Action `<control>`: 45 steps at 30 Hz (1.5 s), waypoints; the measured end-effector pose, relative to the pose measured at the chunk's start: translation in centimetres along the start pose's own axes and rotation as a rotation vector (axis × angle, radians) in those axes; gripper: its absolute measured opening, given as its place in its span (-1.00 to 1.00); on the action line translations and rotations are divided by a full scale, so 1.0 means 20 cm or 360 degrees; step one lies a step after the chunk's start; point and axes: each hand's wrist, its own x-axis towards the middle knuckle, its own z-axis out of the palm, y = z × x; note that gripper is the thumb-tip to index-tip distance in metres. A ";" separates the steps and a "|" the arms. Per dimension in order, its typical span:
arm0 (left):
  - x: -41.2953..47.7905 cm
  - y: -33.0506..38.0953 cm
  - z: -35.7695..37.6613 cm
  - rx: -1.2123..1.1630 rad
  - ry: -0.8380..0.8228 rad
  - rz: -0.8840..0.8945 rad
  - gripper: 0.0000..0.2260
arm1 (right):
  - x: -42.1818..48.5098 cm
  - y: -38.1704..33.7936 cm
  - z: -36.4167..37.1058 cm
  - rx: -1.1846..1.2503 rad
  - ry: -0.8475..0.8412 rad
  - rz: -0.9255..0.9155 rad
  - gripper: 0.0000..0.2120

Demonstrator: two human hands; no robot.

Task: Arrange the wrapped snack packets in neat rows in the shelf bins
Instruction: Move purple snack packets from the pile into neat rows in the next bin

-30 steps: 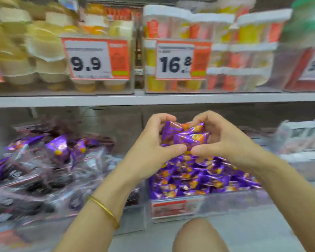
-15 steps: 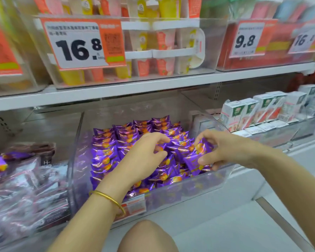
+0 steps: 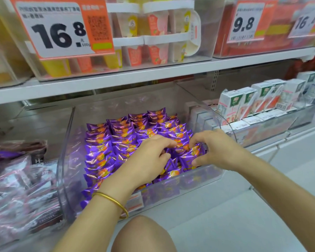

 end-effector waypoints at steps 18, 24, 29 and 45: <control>-0.01 -0.04 0.02 0.0031 0.0135 0.0001 -0.53 | -0.02 -0.09 -0.03 0.0170 -0.0163 0.0213 -0.54; -0.16 -0.05 -0.15 -0.0180 0.0562 0.0048 -0.65 | -0.03 -0.17 -0.08 -0.0098 0.0094 0.0231 -0.64; -0.37 -0.16 -0.33 -0.0315 0.0951 -0.0018 -0.70 | -0.01 -0.57 -0.03 0.0136 0.0414 -0.0269 -0.77; -1.03 -0.82 -0.80 -0.0945 0.1800 -0.0864 -0.65 | 0.64 -1.80 0.58 0.0173 -0.0681 -0.0945 -0.34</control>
